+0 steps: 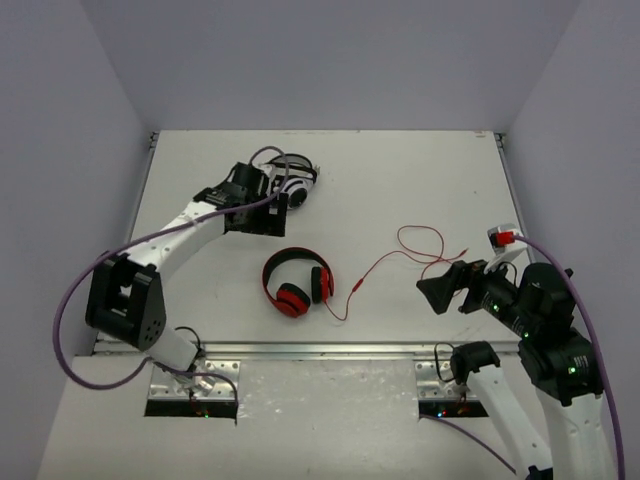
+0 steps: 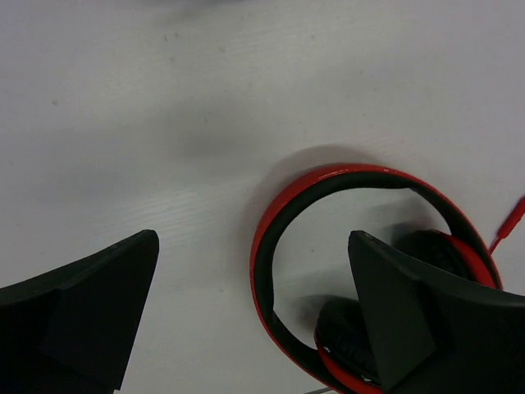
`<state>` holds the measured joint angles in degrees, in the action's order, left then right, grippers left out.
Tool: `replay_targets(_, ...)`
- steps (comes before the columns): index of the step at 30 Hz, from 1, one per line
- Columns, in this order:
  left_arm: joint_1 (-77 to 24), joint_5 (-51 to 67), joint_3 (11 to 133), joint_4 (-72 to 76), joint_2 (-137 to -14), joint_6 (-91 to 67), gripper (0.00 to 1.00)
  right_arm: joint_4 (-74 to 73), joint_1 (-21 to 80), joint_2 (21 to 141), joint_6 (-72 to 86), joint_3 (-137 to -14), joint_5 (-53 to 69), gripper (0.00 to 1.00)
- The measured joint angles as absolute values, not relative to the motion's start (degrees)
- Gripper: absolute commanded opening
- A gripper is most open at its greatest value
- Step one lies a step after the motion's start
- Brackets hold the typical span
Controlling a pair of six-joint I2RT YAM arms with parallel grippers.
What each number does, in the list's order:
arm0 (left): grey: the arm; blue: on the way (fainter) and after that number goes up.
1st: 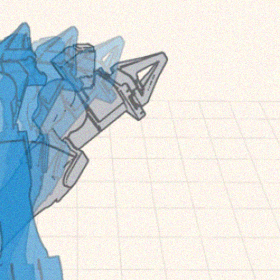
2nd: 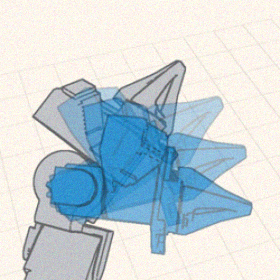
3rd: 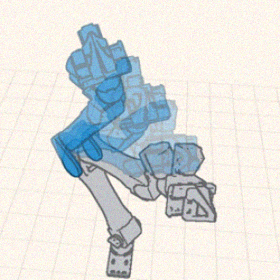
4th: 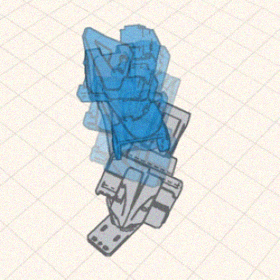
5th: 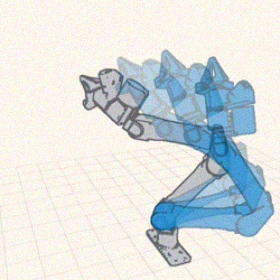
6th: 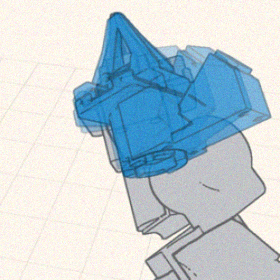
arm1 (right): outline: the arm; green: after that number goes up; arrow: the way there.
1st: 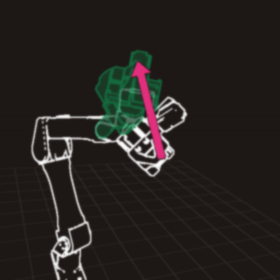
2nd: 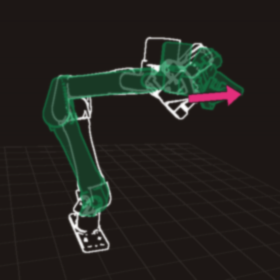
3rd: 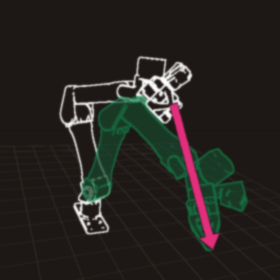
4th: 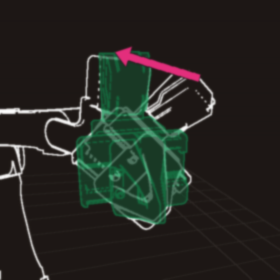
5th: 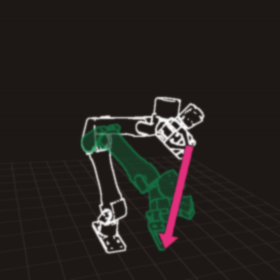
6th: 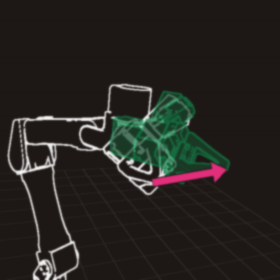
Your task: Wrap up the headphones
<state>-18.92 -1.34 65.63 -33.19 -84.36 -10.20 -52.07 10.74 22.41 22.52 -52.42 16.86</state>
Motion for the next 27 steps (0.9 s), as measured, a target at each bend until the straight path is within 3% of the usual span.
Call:
replay_targets(9, -22.2, 0.1, 64.9, -38.2, -98.5, -7.4, 0.84, -50.6, 10.7, 21.2, 22.4, -51.5, 20.4, 0.99)
replay_targets(11, -22.3, 0.1, 64.6, -38.0, -99.4, -7.3, 0.74, -50.2, 10.7, 20.6, 22.3, -50.9, 21.1, 0.99)
replay_targets(12, -22.4, 0.1, 64.5, -37.7, -99.8, -7.2, 0.59, -50.0, 10.7, 20.4, 22.3, -50.8, 21.4, 0.99)
replay_targets(14, -22.5, 0.1, 64.5, -36.9, -101.5, -7.4, 0.43, -49.6, 10.7, 20.1, 22.3, -50.5, 21.8, 0.99)
replay_targets(20, -23.9, -1.3, 63.4, -35.7, -104.4, -8.0, 0.44, -49.2, 10.7, 19.6, 22.3, -50.3, 22.6, 0.99)
replay_targets(22, -24.6, -2.2, 62.8, -35.1, -104.1, -8.5, 0.25, -49.0, 10.7, 19.6, 22.3, -50.1, 22.6, 0.99)
replay_targets(24, -24.9, -2.7, 62.2, -34.9, -103.7, -8.8, 0.01, -48.7, 10.7, 19.5, 22.3, -49.7, 22.7, 0.99)
replay_targets(27, -25.5, -3.1, 61.0, -34.7, -102.2, -10.1, 0.00, -48.4, 10.7, 19.5, 22.3, -49.1, 22.7, 0.99)
